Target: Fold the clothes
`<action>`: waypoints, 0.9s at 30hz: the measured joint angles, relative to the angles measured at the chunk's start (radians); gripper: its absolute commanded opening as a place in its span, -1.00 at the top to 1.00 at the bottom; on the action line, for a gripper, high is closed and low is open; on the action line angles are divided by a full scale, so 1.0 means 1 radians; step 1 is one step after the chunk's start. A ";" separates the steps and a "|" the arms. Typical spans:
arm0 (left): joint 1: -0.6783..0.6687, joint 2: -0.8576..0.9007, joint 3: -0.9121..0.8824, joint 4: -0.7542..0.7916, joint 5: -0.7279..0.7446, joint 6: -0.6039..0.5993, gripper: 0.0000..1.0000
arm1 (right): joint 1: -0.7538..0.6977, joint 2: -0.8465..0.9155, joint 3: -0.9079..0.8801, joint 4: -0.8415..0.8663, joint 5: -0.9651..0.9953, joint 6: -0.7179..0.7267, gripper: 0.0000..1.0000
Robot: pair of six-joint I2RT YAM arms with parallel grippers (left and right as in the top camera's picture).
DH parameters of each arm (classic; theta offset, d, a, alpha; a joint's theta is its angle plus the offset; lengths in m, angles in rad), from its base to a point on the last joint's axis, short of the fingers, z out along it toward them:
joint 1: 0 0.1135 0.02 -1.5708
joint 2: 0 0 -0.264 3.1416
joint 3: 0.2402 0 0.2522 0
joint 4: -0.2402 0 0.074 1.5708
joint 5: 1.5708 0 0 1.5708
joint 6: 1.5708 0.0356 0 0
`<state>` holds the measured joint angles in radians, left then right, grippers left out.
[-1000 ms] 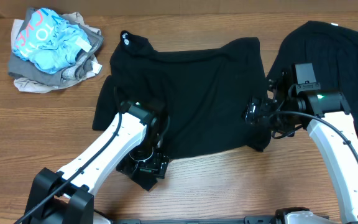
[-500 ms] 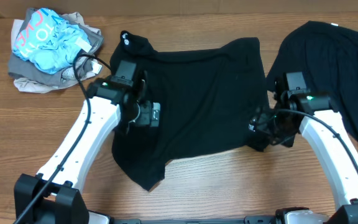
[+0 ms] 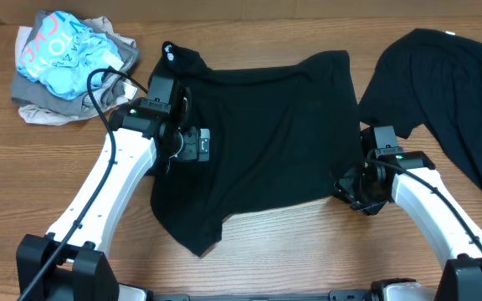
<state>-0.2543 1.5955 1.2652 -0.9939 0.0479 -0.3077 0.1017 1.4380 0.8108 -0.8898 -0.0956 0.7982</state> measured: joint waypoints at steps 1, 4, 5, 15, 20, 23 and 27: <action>0.000 0.000 0.000 0.001 0.000 0.000 -1.00 | 0.000 0.000 -0.004 0.008 0.003 0.013 -0.06; 0.000 0.000 0.000 0.000 0.000 0.000 -1.00 | 0.000 0.007 -0.014 0.033 0.015 0.041 -0.05; 0.000 0.000 0.000 0.000 0.000 0.000 -1.00 | 0.000 0.014 -0.015 0.038 0.018 0.049 -0.04; 0.000 0.000 0.000 0.000 0.000 0.000 -1.00 | 0.000 0.111 -0.049 0.100 0.027 0.106 0.50; 0.000 0.000 0.000 0.000 0.000 0.000 -1.00 | -0.001 0.111 -0.051 0.100 0.030 0.114 0.74; 0.000 0.000 0.000 0.000 -0.007 0.002 -1.00 | -0.018 0.111 -0.050 0.066 0.027 0.109 0.65; 0.000 0.000 0.000 -0.001 -0.016 0.003 -1.00 | -0.096 0.112 -0.032 -0.056 0.035 0.060 0.47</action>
<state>-0.2543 1.5955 1.2652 -0.9951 0.0322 -0.3042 0.0055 1.5497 0.7784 -0.9463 -0.0601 0.8577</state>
